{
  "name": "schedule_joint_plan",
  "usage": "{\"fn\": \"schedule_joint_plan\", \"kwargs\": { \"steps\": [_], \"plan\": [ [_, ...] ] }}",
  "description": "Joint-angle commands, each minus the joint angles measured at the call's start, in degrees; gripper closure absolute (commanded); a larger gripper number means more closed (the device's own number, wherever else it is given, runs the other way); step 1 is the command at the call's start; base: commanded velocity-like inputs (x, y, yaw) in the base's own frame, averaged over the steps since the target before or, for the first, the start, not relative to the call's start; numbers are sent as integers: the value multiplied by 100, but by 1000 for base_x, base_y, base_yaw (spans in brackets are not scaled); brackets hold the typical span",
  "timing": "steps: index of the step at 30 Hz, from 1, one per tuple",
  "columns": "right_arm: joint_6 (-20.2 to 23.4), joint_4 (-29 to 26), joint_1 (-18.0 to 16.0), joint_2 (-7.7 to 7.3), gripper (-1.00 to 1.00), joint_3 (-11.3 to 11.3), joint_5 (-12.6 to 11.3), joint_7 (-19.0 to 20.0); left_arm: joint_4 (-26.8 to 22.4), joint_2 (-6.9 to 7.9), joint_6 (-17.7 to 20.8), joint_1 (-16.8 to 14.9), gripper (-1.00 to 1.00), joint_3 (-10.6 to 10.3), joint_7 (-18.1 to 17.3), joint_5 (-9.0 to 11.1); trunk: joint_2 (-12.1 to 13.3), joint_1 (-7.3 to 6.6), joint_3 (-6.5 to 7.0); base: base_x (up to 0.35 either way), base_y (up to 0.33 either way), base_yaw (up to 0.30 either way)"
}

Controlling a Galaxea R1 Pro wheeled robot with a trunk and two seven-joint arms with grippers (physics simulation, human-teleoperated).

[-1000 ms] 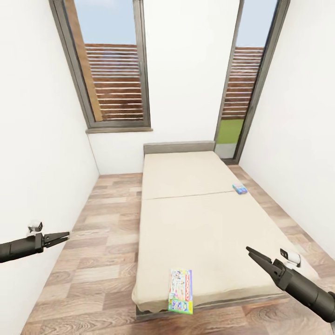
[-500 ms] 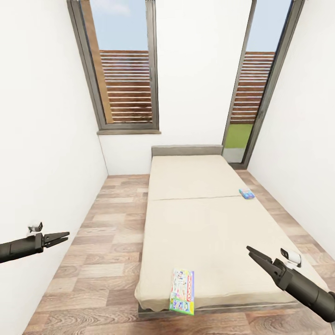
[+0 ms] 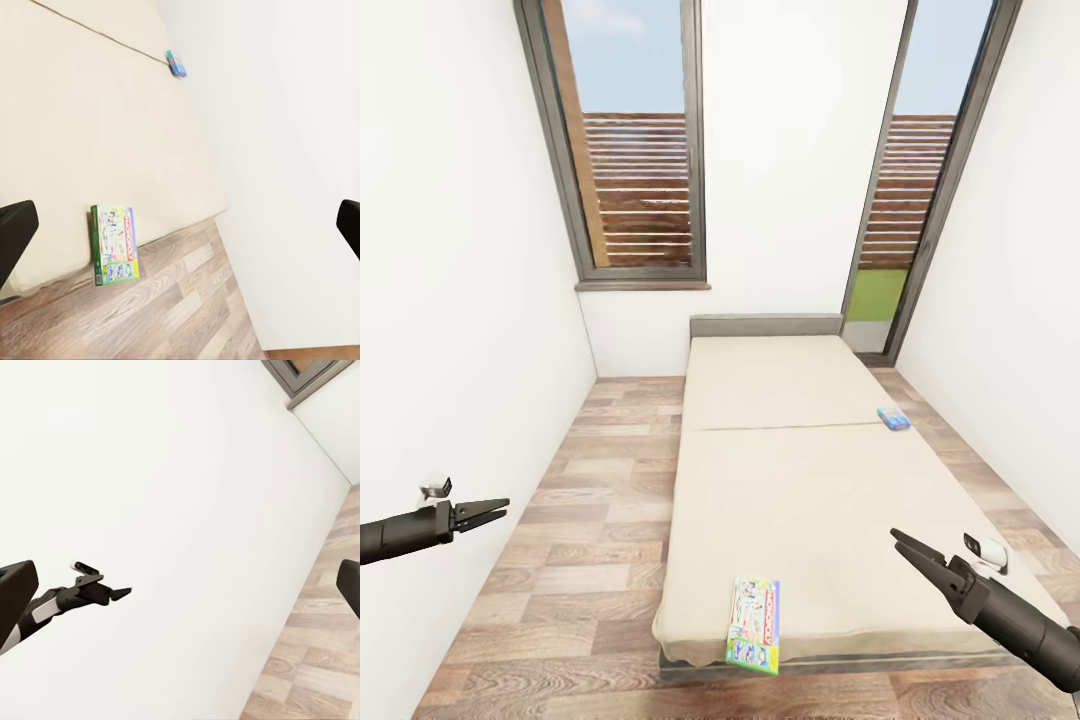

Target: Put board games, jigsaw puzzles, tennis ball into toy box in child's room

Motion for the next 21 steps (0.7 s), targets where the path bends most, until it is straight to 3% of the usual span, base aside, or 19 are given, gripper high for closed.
{"fn": "schedule_joint_plan", "kwargs": {
  "steps": [1,21],
  "plan": [
    [45,40,-5,0,-100,-2,-12,3,0,-1,60,-5,-100,8,-31,-21,-13,2,-12,-90,-1,4],
    [45,230,-5,-15,-100,-2,-11,5,0,-1,60,-5,-100,8,-31,-21,-13,2,-8,-56,10,4]
  ]
}}
